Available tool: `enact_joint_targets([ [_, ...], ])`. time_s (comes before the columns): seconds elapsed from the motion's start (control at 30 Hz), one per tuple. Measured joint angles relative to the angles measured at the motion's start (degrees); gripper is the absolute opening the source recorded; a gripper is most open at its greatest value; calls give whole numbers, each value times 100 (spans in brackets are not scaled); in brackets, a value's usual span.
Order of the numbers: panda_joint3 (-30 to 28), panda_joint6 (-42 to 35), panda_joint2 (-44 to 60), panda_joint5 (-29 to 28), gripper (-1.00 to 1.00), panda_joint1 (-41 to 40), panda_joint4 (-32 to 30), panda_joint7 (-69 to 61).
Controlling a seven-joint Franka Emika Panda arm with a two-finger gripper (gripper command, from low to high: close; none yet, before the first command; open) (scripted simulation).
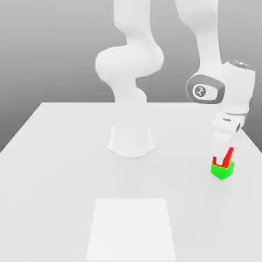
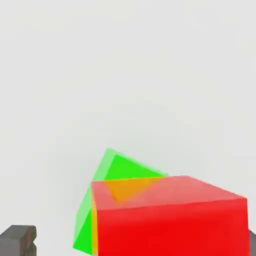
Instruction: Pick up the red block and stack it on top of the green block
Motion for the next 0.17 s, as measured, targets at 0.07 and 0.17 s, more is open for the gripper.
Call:
enact_joint_targets([
  [0.07, -5, 14, 16, -10, 100, 27, 0, 5],
  [0.17, -49, -456, -500, 576, 100, 250, -17, -401],
])
